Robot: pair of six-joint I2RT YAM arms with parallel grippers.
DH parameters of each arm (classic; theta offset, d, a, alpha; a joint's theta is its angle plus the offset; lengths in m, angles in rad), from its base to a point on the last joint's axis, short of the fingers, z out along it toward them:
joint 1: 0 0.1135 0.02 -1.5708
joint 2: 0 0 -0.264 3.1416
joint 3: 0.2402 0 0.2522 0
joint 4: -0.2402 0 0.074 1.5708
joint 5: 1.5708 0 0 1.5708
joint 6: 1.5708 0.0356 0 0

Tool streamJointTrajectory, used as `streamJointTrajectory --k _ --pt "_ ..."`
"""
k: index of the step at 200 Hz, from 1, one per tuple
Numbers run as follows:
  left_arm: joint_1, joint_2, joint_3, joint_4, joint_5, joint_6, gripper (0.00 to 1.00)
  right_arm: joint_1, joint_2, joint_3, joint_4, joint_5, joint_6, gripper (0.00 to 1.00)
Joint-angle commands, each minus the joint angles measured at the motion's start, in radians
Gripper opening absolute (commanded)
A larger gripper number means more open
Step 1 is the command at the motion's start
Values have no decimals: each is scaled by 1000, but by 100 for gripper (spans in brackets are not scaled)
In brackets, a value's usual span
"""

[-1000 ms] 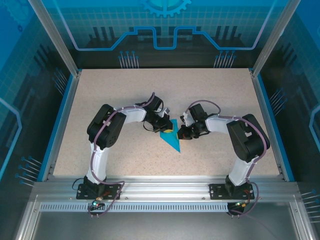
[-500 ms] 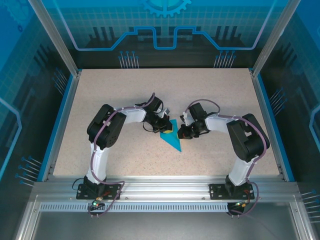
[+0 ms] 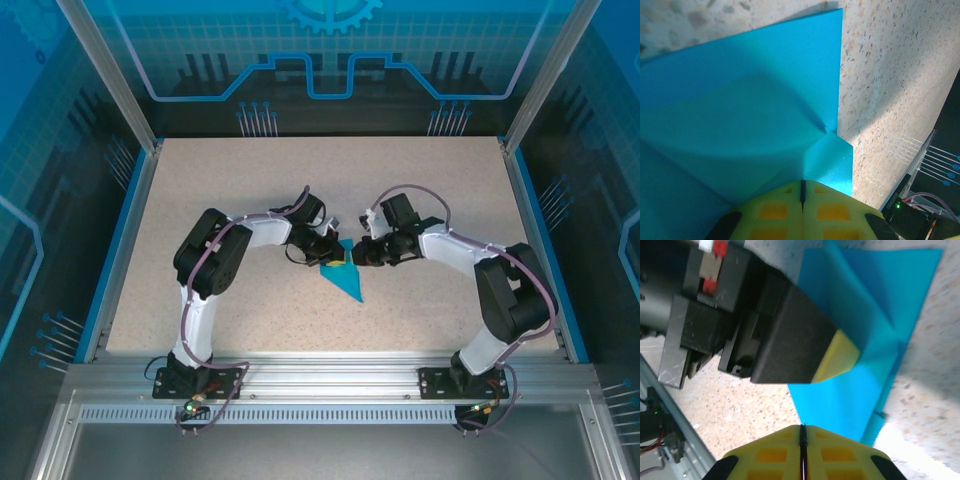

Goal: Fold a paper plane with a square sheet of paper (fold left side to right side)
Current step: Fourth fold the wing at the center of the table.

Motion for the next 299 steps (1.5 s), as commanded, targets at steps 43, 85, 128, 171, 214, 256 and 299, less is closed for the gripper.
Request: streamJointTrajectory --k 43,85,128,171,214,256,299 --pt "3 14 -43 -75 -54 24 0 58 112 -25 26 -73 67 9" --pt "7 12 -44 -75 -56 23 0 58 126 -43 6 -78 63 9" --pt "10 11 -45 -75 -59 21 0 59 125 -62 -23 -54 56 9" --pt "12 10 -47 -75 -62 20 0 60 133 -62 -46 -33 50 9" --pt "17 13 -47 -76 -64 19 0 62 125 -89 -76 -14 39 9" --pt "20 12 -49 -78 -66 18 0 63 130 -99 -88 -4 36 9" --pt "25 12 -52 -77 -68 18 0 65 111 -102 -102 13 39 10"
